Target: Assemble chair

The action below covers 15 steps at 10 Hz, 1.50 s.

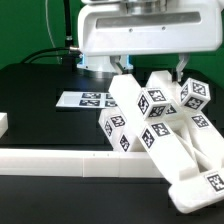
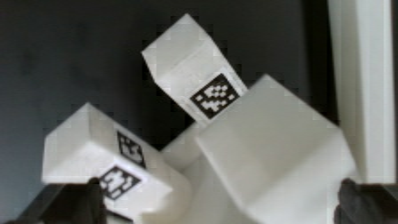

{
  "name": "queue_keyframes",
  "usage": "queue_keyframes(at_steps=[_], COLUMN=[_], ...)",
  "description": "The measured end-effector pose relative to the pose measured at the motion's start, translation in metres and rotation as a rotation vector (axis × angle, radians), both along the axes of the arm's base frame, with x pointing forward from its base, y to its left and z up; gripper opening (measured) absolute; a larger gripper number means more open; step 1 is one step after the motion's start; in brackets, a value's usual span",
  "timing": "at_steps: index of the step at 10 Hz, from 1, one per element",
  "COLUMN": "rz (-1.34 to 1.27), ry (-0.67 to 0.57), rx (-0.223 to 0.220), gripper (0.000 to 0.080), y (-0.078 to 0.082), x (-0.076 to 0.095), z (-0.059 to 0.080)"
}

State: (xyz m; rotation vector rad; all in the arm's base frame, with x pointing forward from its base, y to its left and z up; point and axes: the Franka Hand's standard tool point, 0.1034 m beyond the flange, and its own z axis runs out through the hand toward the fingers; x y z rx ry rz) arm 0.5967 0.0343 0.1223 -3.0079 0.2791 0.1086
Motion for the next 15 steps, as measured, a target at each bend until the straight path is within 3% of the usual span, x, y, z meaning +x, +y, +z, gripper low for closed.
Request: queue_keyframes(at_steps=[2,4,8,12,14,15], rz=[0.000,-0.008,-0.020,-0.022,-0.014,-0.014], ry=[-0.019,-0.027,-0.026,-0.031,-0.038,-0.032], rx=[-0.004,-0.014,-0.022,-0.020,-0.019,-0.011], gripper=[0.0649,0.0649,0.0649,0.0649,0.0649,0.0649], y=[-0.007,-0.017,-0.028,-0.053,-0.056,-0.055], x=[-0.009,-0.022,-0.031,-0.044,-0.043,-0.042], z=[0.002,-0.008,-0.020,-0.028,-0.020,-0.007])
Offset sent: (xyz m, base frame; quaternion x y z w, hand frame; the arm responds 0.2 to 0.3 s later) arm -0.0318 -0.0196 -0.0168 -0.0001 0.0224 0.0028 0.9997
